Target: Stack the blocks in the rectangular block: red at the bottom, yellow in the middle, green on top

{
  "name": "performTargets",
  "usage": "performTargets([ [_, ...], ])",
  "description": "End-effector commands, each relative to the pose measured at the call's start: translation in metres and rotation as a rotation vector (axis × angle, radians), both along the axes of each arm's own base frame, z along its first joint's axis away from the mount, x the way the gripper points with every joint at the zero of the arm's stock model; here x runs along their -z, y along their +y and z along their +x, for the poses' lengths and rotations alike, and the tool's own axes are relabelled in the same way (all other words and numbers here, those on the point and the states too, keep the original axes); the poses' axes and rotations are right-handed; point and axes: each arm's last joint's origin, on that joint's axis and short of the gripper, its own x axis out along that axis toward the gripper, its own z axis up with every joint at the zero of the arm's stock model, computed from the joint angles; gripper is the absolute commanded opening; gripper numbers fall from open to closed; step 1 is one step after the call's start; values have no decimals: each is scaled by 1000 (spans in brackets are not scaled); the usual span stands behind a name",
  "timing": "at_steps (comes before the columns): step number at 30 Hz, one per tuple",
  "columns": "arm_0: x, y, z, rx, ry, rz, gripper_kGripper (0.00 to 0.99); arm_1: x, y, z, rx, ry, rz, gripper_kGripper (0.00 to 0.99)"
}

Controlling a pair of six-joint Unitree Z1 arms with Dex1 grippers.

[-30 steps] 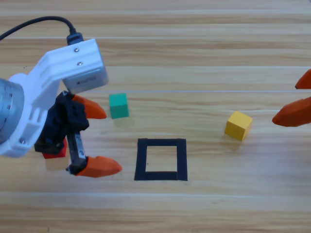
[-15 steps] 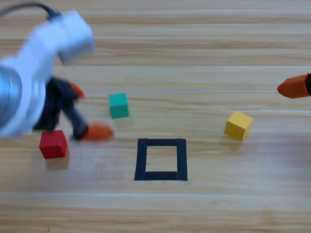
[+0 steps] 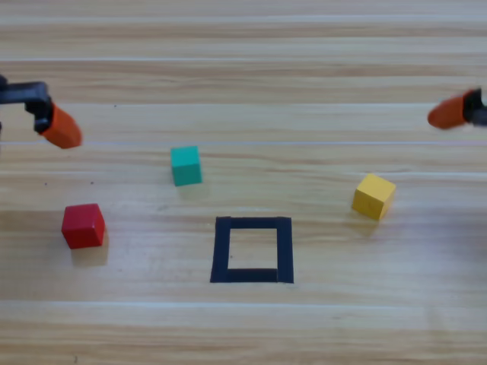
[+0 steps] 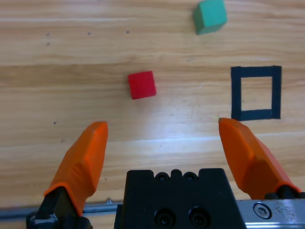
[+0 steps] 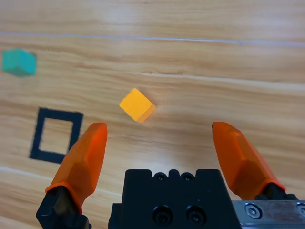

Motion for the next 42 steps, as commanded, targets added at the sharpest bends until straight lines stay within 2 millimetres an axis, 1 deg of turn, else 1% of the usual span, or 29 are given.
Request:
performTargets([
  [1,24,-16,33,-75,146,105,990,-2,35,21,147,129,28,985],
  [2,32,-22,42,-82,188,137,990,-1,44,29,165,153,26,989],
  [5,54,-31,62,-99,293,178,990,7,77,51,220,241,-9,989],
  [8,70,-33,73,-117,362,173,990,26,106,71,272,312,-49,990],
  [11,77,-30,80,-145,396,155,985,39,127,85,305,351,-73,990],
  [14,84,-23,84,-170,414,126,962,50,138,96,357,373,-66,990],
  [18,93,-18,90,-212,425,92,959,62,143,102,425,386,-56,988],
  [20,99,-19,93,-216,430,86,959,63,140,101,481,388,-61,990],
  [24,122,-21,93,-208,444,55,962,72,141,102,526,399,-66,986],
  [27,137,-21,92,-215,449,42,988,74,140,100,577,415,-63,979],
  [31,145,-21,95,-220,447,44,990,79,141,97,626,440,-69,974],
  [34,146,-18,98,-233,440,41,990,88,142,98,645,457,-79,965],
  [37,153,-19,104,-241,439,48,990,99,144,99,649,480,-94,965],
  [42,161,-19,111,-255,432,59,990,109,149,101,648,504,-102,951],
])
